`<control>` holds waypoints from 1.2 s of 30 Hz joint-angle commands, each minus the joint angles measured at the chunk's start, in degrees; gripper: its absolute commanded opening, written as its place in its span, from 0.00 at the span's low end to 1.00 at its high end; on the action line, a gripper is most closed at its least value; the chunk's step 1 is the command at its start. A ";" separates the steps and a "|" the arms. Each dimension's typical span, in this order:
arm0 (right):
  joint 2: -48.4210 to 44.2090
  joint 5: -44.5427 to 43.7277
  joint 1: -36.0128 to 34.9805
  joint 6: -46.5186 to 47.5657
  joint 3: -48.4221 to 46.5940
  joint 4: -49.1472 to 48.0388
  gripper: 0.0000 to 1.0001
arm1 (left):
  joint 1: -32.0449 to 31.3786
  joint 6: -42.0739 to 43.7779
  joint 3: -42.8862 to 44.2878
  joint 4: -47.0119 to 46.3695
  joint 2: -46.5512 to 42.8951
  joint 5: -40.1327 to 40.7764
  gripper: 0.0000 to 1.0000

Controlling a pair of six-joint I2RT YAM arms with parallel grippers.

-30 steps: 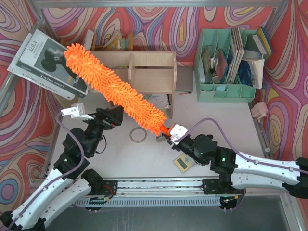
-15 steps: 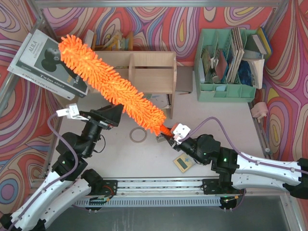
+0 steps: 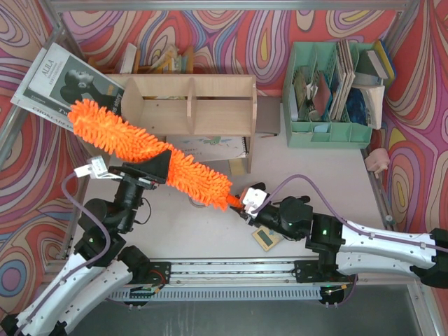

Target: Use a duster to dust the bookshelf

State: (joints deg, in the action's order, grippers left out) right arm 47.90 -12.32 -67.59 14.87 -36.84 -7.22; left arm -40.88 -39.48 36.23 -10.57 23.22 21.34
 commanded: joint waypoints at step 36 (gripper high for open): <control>-0.38 -18.38 -0.17 -5.91 -1.41 -7.86 0.98 | -0.16 -49.76 -18.42 26.96 -17.80 40.39 0.00</control>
State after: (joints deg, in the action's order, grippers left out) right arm 47.48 -22.61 -67.92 11.73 -37.67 -10.20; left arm -41.15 -80.31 21.67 16.84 3.64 58.33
